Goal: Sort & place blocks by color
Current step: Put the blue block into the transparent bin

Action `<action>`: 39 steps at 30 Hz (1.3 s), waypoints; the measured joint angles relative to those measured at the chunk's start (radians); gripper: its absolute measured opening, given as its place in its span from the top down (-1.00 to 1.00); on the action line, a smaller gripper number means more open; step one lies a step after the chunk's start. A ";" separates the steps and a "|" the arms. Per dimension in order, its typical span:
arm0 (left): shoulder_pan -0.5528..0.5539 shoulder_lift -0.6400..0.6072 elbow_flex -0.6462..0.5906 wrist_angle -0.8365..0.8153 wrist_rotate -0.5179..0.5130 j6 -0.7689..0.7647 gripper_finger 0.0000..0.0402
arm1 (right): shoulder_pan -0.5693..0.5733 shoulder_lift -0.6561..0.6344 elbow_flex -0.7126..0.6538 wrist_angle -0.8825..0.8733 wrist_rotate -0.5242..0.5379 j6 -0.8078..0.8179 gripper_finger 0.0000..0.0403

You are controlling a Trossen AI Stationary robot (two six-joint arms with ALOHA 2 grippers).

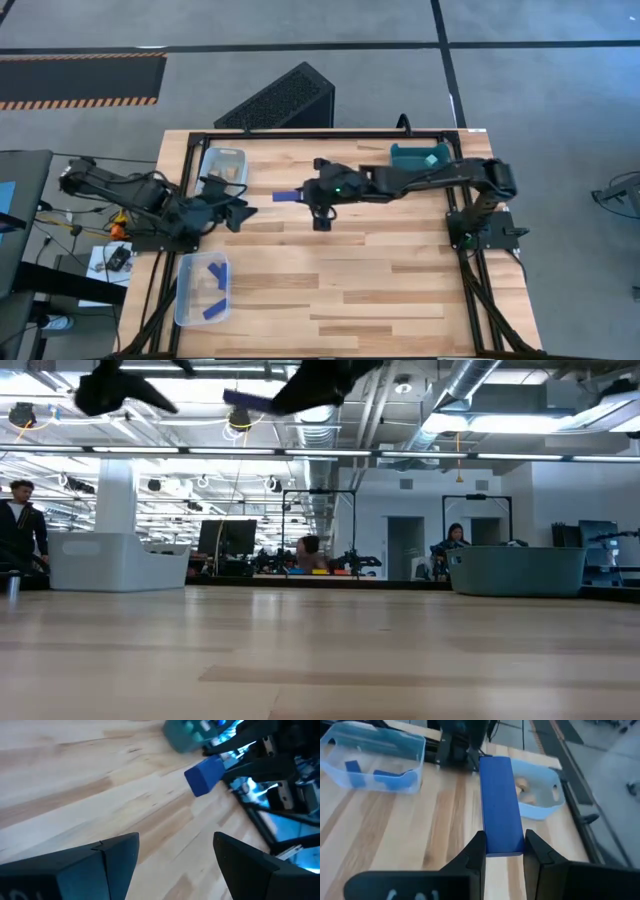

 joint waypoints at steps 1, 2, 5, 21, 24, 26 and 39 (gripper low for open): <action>0.010 0.010 0.000 0.035 0.004 0.013 -0.21 | 0.009 -0.014 -0.002 0.014 0.001 -0.012 0.61; 0.021 0.017 0.000 0.070 0.012 0.030 -0.21 | 0.017 -0.027 -0.007 0.012 0.004 -0.029 0.61; 0.059 0.036 0.000 0.190 0.052 0.097 -0.21 | 0.042 -0.048 -0.007 0.025 0.012 -0.066 0.61; 0.228 0.115 0.000 0.427 0.292 0.258 0.08 | 0.097 -0.062 -0.007 0.058 0.150 -0.155 0.61; 0.263 0.137 0.000 0.467 0.358 0.289 0.30 | 0.107 -0.062 -0.007 0.070 0.181 -0.162 0.61; 0.284 0.140 0.000 0.489 0.396 0.321 0.47 | 0.110 -0.062 -0.007 0.070 0.207 -0.163 0.61; 0.445 0.121 0.000 0.402 0.527 0.566 0.85 | 0.104 -0.061 -0.007 0.090 0.318 0.051 -0.04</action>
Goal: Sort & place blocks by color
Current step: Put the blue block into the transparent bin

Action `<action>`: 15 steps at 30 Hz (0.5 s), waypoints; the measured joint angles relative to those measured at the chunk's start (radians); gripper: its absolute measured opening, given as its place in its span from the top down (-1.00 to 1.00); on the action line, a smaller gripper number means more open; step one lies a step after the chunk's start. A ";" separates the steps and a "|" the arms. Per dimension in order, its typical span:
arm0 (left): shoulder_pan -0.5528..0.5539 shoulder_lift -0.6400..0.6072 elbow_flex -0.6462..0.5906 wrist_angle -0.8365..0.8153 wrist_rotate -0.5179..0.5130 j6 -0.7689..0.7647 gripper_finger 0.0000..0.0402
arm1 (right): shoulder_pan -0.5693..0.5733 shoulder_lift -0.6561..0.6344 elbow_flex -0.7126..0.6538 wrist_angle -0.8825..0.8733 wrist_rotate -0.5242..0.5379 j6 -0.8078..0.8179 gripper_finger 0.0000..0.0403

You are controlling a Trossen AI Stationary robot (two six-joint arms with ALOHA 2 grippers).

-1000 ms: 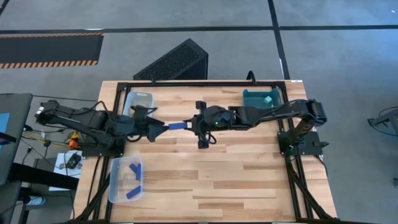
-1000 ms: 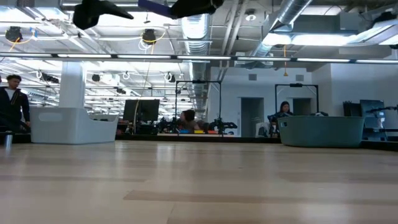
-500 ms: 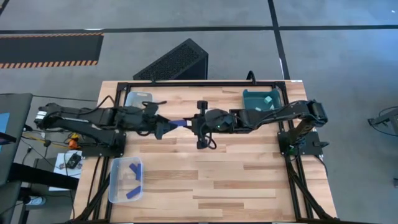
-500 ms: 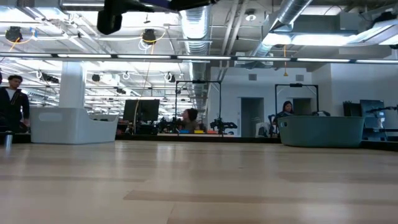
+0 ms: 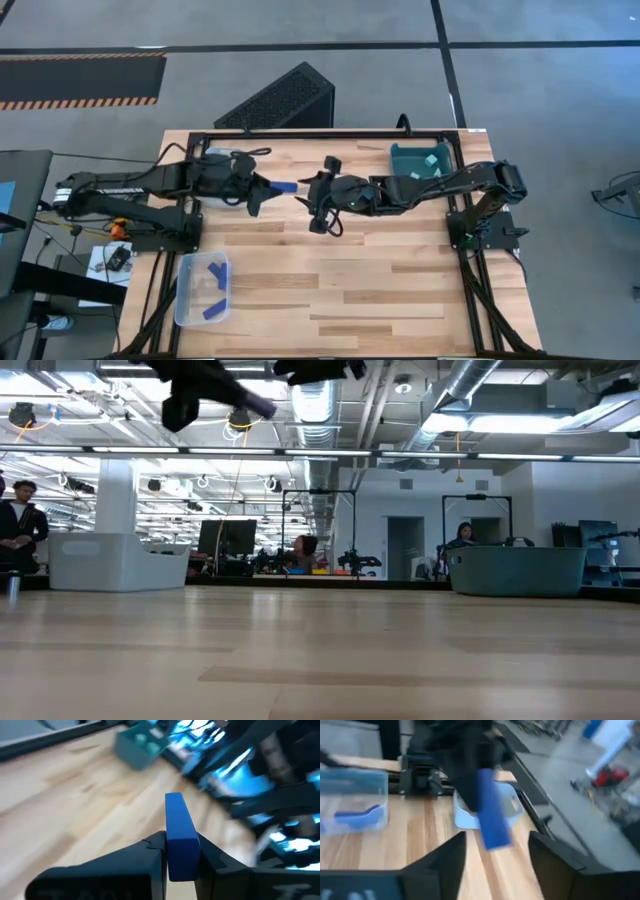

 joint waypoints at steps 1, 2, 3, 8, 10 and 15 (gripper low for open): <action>0.004 -0.001 0.000 -0.032 -0.002 0.025 0.85 | -0.002 0.000 0.000 -0.008 0.012 0.043 -0.12; 0.006 -0.004 0.000 -0.072 0.005 0.052 0.85 | -0.002 0.000 0.000 -0.017 0.030 0.086 -0.19; 0.006 -0.011 0.000 -0.125 0.019 0.078 0.85 | 0.000 -0.001 0.000 -0.032 0.053 0.126 -0.25; -0.058 -0.050 0.000 -0.464 0.175 0.190 0.85 | 0.011 -0.066 0.001 -0.172 0.109 0.261 -0.33; -0.108 -0.057 0.000 -0.593 0.218 0.213 0.85 | 0.012 -0.089 0.001 -0.225 0.108 0.287 -0.33; -0.230 -0.060 0.000 -0.859 0.188 0.234 0.85 | -0.012 -0.148 -0.024 -0.293 0.108 0.303 -0.31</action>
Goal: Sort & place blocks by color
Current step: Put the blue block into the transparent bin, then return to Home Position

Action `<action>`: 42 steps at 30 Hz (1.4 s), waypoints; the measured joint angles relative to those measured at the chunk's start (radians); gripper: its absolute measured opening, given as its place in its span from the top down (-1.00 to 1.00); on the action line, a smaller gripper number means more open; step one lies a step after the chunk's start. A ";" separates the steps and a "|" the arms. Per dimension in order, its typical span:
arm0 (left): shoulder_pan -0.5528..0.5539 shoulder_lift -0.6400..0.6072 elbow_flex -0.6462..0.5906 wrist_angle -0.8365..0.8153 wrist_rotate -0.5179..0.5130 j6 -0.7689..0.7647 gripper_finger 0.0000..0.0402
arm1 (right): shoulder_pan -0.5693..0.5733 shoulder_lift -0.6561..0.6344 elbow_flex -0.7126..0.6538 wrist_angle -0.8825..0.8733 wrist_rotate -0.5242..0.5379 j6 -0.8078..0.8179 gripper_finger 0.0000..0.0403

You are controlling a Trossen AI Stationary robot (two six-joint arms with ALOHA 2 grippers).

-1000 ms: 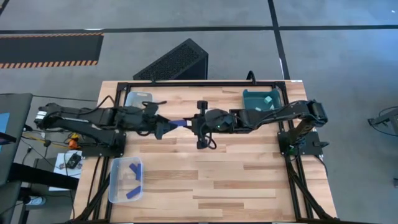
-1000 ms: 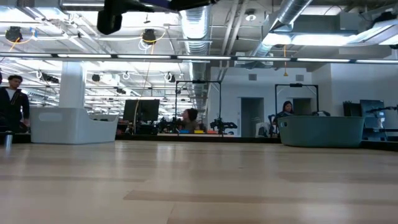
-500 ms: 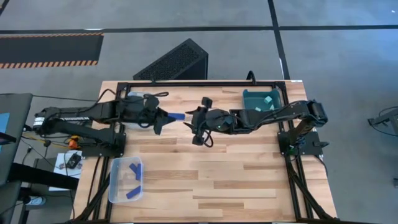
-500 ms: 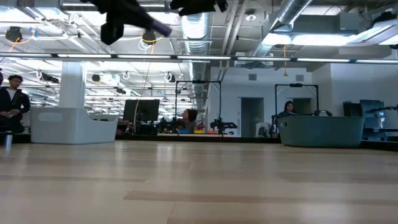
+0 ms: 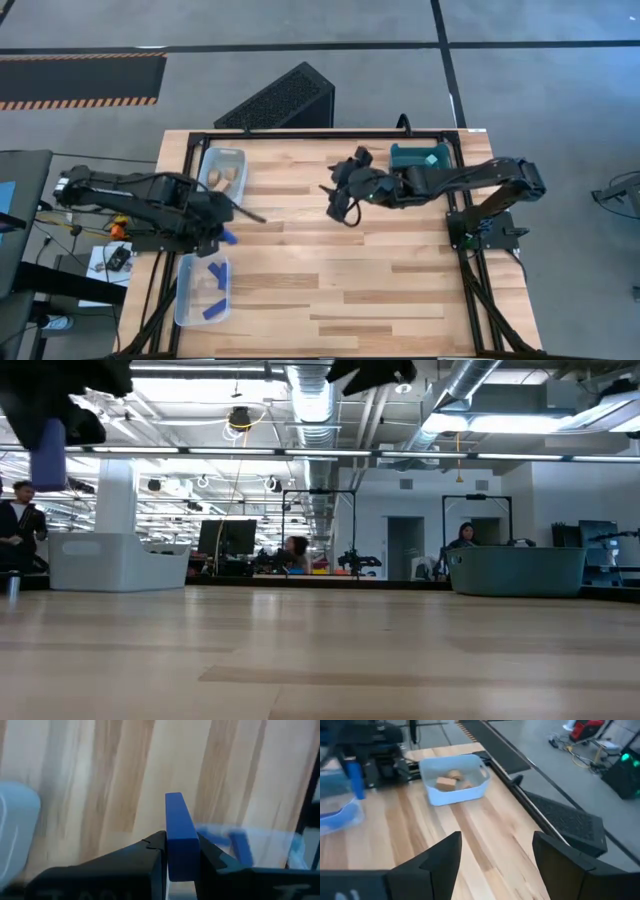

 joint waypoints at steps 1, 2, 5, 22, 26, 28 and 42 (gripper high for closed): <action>-0.016 0.000 0.000 -0.025 0.000 -0.009 0.85 | -0.008 -0.011 -0.015 0.005 0.000 0.012 -0.30; -0.029 0.000 0.000 -0.031 0.001 -0.020 0.85 | -0.015 -0.024 -0.034 0.010 -0.002 0.026 -0.30; -0.067 0.000 0.000 -0.024 0.057 -0.051 0.84 | -0.034 -0.058 -0.089 0.008 -0.004 0.072 -0.29; -0.292 -0.013 -0.218 0.079 0.306 -0.288 0.76 | 0.026 -0.151 -0.185 -0.025 0.053 0.211 -0.29; -0.296 -0.013 -0.229 0.156 0.300 -0.336 0.51 | 0.059 -0.201 -0.189 -0.012 0.050 0.184 -0.29; -0.296 -0.013 -0.230 0.190 0.296 -0.360 0.35 | 0.094 -0.254 -0.185 0.002 0.051 0.144 -0.29; -0.122 -0.013 -0.142 0.817 0.040 -0.149 0.22 | 0.130 -0.704 -0.661 0.402 -0.330 0.168 0.34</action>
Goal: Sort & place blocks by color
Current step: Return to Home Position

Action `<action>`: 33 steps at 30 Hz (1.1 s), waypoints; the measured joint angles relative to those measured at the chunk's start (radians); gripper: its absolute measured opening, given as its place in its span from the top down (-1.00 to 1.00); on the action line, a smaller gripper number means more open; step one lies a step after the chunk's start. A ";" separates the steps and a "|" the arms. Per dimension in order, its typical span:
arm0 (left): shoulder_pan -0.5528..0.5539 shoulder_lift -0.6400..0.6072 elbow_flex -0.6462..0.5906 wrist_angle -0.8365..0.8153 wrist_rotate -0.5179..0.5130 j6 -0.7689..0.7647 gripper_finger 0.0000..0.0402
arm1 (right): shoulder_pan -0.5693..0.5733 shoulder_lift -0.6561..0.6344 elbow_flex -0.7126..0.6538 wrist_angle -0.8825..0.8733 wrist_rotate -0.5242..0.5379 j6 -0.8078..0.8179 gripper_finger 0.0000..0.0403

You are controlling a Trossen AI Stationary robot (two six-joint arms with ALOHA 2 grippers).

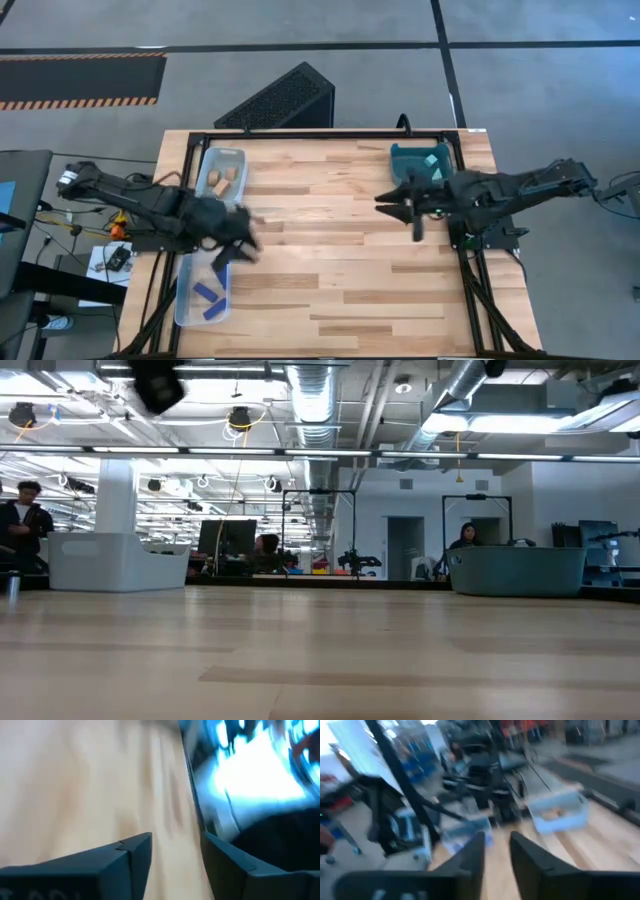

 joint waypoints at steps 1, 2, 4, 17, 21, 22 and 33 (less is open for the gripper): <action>0.029 0.000 0.007 0.069 -0.065 0.044 0.27 | 0.000 -0.030 -0.030 0.048 -0.018 -0.005 0.43; 0.062 0.000 0.011 0.155 -0.153 0.097 0.31 | 0.001 -0.059 -0.051 0.076 -0.021 -0.014 0.52; 0.120 0.000 0.022 0.351 -0.325 0.179 0.39 | 0.001 -0.117 -0.066 0.064 -0.014 -0.058 0.70; 0.259 -0.136 -0.007 0.465 -0.330 0.332 0.95 | 0.057 -0.375 -0.076 -0.077 -0.112 -0.276 0.97; 0.260 -0.233 -0.090 0.475 -0.339 0.348 0.97 | 0.105 -0.416 -0.141 -0.068 -0.061 -0.290 0.97; 0.260 -0.254 -0.113 0.471 -0.341 0.362 0.96 | 0.112 -0.418 -0.157 -0.065 -0.044 -0.299 0.98; 0.260 -0.413 -0.303 0.449 -0.558 0.360 0.99 | 0.059 -0.481 -0.317 0.046 -0.040 -0.375 0.98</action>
